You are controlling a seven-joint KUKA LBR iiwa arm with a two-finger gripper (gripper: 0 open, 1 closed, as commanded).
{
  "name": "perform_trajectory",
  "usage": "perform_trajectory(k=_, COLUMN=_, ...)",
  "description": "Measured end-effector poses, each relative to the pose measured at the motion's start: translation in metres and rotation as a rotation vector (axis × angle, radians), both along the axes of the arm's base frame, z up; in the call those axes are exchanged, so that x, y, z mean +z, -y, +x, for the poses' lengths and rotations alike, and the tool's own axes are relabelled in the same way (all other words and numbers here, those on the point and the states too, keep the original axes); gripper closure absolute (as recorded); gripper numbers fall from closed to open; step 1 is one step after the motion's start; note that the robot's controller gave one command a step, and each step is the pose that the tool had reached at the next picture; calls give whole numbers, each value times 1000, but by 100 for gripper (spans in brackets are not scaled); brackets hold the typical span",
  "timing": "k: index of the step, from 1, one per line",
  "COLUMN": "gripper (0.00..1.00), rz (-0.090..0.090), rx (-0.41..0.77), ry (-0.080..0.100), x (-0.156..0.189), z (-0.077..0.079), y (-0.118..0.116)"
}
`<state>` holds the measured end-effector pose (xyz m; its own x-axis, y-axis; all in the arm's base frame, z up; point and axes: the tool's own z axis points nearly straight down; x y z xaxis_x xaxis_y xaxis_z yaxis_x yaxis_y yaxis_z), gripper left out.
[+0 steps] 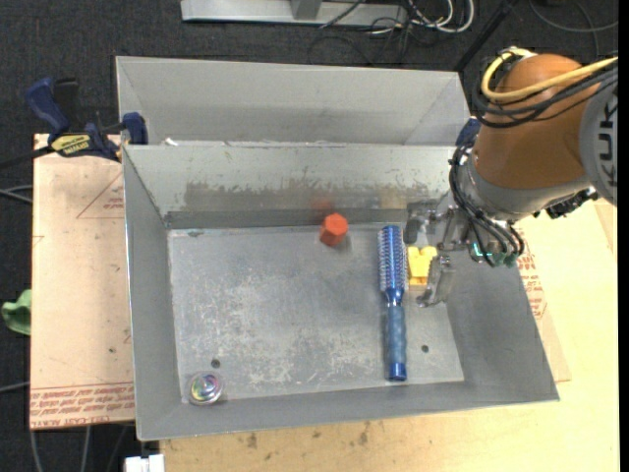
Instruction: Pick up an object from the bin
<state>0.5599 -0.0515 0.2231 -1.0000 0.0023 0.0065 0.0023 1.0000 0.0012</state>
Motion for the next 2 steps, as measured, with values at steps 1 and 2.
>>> perform_trajectory(k=1, gripper=0, rz=2, rx=313, ry=19, x=-146, z=8, y=32)
perform_trajectory(k=2, gripper=0, rz=4, rx=751, ry=8, x=-153, z=-5, y=-7)
